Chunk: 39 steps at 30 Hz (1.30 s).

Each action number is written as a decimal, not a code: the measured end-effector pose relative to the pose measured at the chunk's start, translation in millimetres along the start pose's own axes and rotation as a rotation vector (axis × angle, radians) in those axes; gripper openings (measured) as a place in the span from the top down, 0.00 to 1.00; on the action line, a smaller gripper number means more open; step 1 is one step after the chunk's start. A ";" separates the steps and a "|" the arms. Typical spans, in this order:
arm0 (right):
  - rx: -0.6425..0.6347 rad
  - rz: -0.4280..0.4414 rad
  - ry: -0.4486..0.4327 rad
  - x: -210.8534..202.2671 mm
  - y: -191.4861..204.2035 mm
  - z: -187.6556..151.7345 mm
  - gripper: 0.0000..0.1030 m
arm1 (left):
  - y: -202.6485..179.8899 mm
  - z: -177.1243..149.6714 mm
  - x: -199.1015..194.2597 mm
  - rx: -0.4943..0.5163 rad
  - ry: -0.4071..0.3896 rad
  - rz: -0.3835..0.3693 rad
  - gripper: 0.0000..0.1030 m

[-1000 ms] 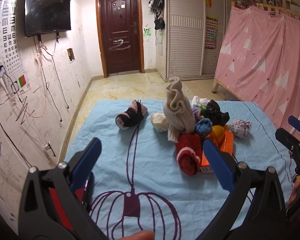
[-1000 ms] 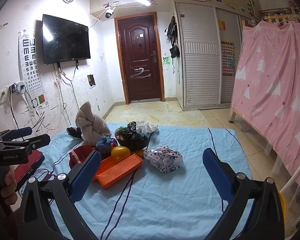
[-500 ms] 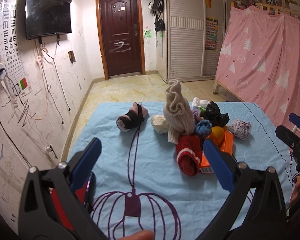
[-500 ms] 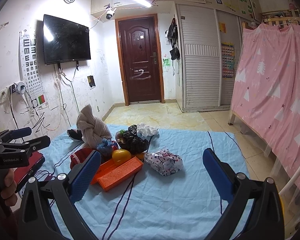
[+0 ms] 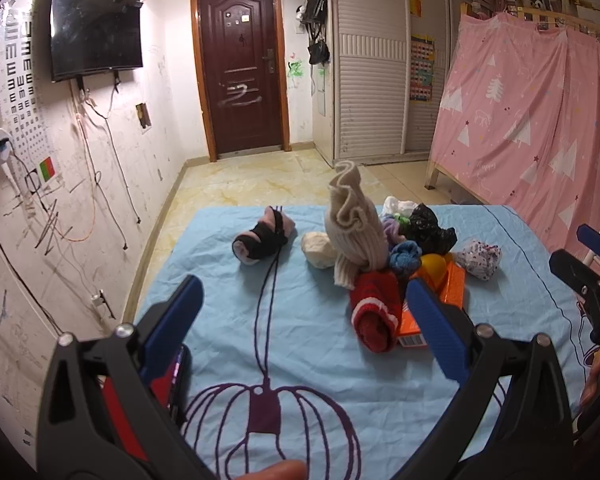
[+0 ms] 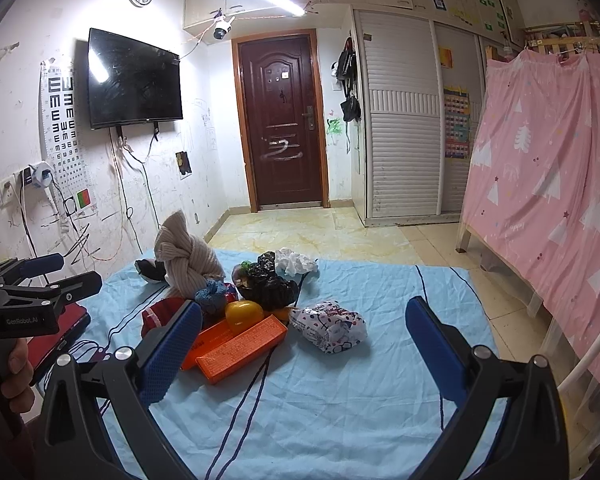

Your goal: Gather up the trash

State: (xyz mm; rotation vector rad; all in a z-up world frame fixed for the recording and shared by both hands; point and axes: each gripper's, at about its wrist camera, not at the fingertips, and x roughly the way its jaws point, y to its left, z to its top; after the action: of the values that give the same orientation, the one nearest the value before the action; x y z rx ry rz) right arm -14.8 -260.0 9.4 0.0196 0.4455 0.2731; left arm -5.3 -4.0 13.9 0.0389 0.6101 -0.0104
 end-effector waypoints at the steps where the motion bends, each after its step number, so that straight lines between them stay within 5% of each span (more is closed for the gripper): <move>1: 0.000 0.000 0.000 0.0 0.0 0.0 0.08 | -0.2 0.4 -0.3 0.000 0.000 0.000 0.05; 22: -0.014 -0.004 0.020 6.9 4.1 -2.1 0.08 | -0.7 1.7 -2.9 0.003 0.006 0.002 0.05; 32: -0.016 -0.045 0.097 31.5 -17.5 -8.8 0.08 | -5.2 -1.2 36.1 0.006 0.122 -0.027 0.05; 39: 0.055 0.006 0.186 58.1 -42.7 -6.7 0.08 | -8.8 -1.8 66.9 0.008 0.191 -0.049 0.05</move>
State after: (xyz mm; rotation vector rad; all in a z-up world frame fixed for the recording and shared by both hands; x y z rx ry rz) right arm 43.6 -286.0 -24.6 0.0497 0.6377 0.2700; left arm 48.2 -12.6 -26.2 0.0328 0.8015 -0.0576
